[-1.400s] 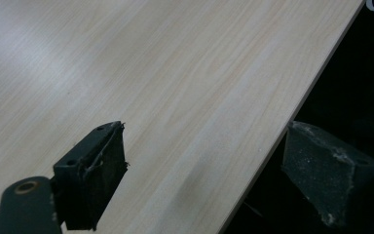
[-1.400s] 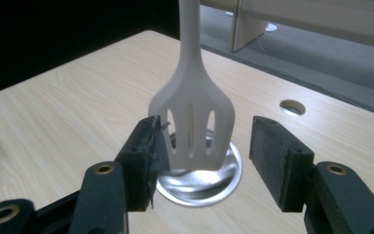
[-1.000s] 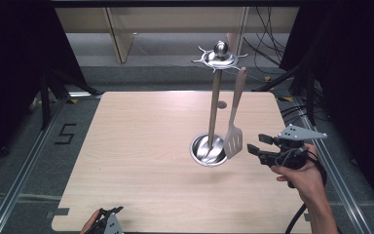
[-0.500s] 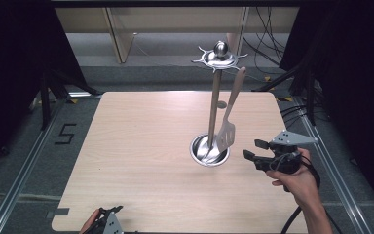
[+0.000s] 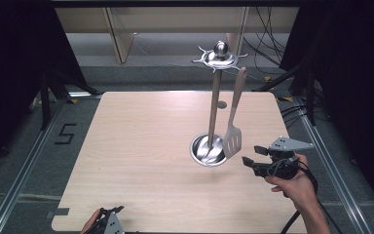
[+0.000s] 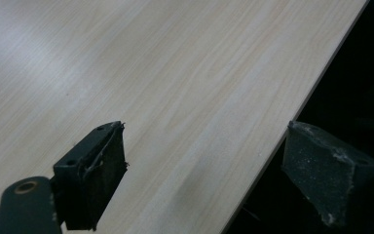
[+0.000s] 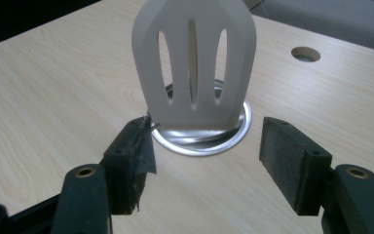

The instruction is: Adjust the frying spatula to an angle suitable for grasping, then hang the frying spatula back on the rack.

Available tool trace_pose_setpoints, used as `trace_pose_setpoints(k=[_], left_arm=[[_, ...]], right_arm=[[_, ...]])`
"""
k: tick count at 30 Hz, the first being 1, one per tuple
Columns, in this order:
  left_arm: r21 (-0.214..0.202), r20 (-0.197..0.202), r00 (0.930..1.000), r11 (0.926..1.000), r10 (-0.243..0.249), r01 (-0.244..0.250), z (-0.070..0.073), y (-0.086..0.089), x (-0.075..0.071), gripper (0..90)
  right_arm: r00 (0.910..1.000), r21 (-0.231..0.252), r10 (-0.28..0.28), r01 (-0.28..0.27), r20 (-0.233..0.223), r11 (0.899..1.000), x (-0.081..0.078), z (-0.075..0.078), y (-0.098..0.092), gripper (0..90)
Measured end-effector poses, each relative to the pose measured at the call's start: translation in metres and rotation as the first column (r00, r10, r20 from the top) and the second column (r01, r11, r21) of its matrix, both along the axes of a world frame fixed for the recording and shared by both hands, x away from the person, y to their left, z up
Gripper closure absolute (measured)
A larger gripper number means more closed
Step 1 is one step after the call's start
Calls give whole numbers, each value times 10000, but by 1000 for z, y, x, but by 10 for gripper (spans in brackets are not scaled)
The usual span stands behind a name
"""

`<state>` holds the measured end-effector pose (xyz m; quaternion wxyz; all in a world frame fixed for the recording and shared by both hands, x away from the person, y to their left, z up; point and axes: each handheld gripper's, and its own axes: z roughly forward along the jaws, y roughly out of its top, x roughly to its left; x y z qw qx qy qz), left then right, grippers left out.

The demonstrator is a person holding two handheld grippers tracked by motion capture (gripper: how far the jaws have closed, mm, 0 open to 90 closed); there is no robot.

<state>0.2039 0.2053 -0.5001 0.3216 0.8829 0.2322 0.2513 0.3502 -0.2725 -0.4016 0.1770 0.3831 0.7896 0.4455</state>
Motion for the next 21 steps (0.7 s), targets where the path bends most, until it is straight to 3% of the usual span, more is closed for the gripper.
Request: trace_pose_setpoints(k=[2,5,7,10,12,14,21], left_arm=[[-6,28,10000,10000,-8,8,1,0,0,151],[-250,76,9998,9995,210,-208,-1,0,1,151],[-328,40,9998,9993,189,-188,-2,-1,1,150],[75,30,10000,10000,-23,23,0,0,1,151],[-10,23,10000,10000,-7,7,-1,-1,0,151],[-188,107,9999,9998,87,-85,-2,-2,0,151],[166,88,9999,9998,-134,133,-1,-1,0,151]], right_arm=[[9997,-121,-30,27,-229,9999,-3,-2,1,374],[9999,-342,157,-158,-30,9993,-2,-4,0,373],[9997,-240,126,-131,-219,9996,-3,-5,1,373],[9996,-316,51,-60,-286,9995,-4,-9,0,372],[9990,-225,66,-76,-442,9997,-6,-11,-3,372],[9995,-277,-7,-1,-302,9996,-7,-12,-6,372],[9986,-162,-100,92,-512,9998,-13,-20,-11,369]])
